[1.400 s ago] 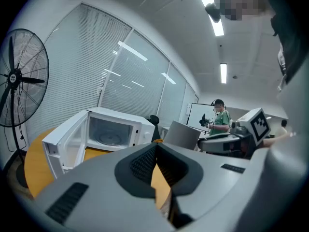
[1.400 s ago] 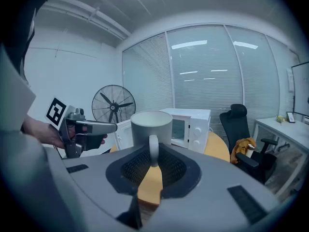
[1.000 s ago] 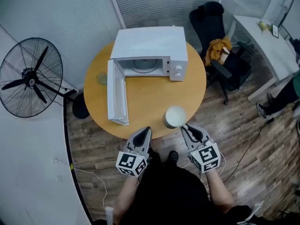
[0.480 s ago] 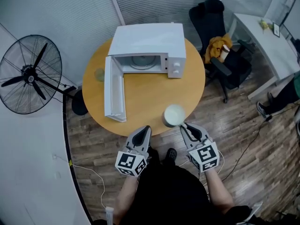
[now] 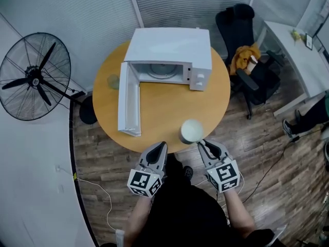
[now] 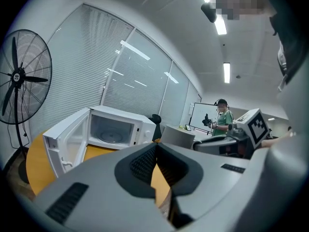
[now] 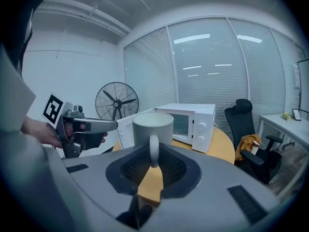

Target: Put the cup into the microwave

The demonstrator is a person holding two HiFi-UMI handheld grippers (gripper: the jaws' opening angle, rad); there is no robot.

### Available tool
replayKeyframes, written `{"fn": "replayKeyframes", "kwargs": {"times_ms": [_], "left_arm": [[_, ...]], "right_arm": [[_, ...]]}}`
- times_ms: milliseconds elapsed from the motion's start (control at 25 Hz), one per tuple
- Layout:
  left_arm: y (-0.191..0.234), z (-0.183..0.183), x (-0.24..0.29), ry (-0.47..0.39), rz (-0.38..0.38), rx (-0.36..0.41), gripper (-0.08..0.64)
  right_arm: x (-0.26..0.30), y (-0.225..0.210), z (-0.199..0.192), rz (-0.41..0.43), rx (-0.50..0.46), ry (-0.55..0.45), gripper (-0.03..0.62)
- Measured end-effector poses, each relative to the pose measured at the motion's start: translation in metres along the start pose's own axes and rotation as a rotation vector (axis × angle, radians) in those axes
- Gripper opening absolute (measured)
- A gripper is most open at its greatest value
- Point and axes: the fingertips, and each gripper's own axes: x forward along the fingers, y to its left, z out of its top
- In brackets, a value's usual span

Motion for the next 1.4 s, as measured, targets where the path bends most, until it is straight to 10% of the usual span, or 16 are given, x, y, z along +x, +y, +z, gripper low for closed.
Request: {"fn": "replayKeyframes", "kwargs": {"times_ms": [1400], "left_arm": [[0.125, 0.036, 0.12, 0.009, -0.031, -0.039, -0.005]], "right_arm": [[0.193, -0.058, 0.052, -0.058, -0.02, 0.067, 0.058]]}}
